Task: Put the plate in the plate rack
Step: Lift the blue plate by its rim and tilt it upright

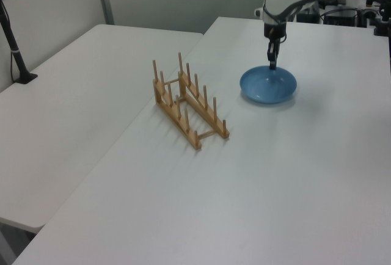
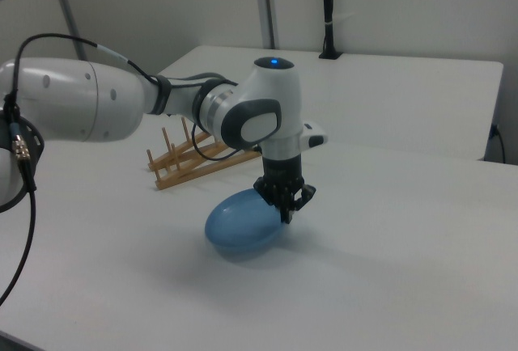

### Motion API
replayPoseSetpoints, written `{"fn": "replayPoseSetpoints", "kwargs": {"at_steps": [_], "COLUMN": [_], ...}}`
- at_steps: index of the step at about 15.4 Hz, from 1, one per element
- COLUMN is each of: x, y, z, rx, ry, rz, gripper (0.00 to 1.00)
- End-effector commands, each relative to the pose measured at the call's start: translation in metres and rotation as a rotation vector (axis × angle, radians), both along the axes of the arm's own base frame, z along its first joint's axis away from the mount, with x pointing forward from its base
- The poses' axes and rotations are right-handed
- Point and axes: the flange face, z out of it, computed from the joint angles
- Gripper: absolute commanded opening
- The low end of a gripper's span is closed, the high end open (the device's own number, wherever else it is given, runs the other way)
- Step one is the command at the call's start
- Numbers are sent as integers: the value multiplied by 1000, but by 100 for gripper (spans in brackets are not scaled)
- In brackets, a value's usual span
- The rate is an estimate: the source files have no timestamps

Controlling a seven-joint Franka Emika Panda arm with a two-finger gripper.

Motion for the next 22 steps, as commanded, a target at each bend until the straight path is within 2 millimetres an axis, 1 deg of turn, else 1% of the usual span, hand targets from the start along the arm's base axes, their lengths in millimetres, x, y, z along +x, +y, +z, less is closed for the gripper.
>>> {"fn": "replayPoseSetpoints", "kwargs": {"at_steps": [1, 4, 5, 6, 9, 10, 13, 14, 15, 17, 20, 22], "x": [-12, -14, -15, -15, -7, -3, 11, 14, 17, 23, 26, 28], "y": [-4, -5, -2, 4, 31, 43, 87, 99, 111, 142, 181, 205], "z": [66, 133, 167, 180, 206, 213, 231, 235, 234, 231, 229, 224], "rx": [-4, -67, -103, -115, -154, -161, -199, -207, -217, -245, -293, -335], "ry": [-94, -224, -328, -367, -465, -510, -629, -672, -709, -759, -776, -789], "rz": [127, 221, 223, 233, 259, 245, 197, 164, 137, 114, 90, 77], "gripper": [0, 0, 0, 0, 0, 0, 0, 0, 0, 0, 0, 0]}}
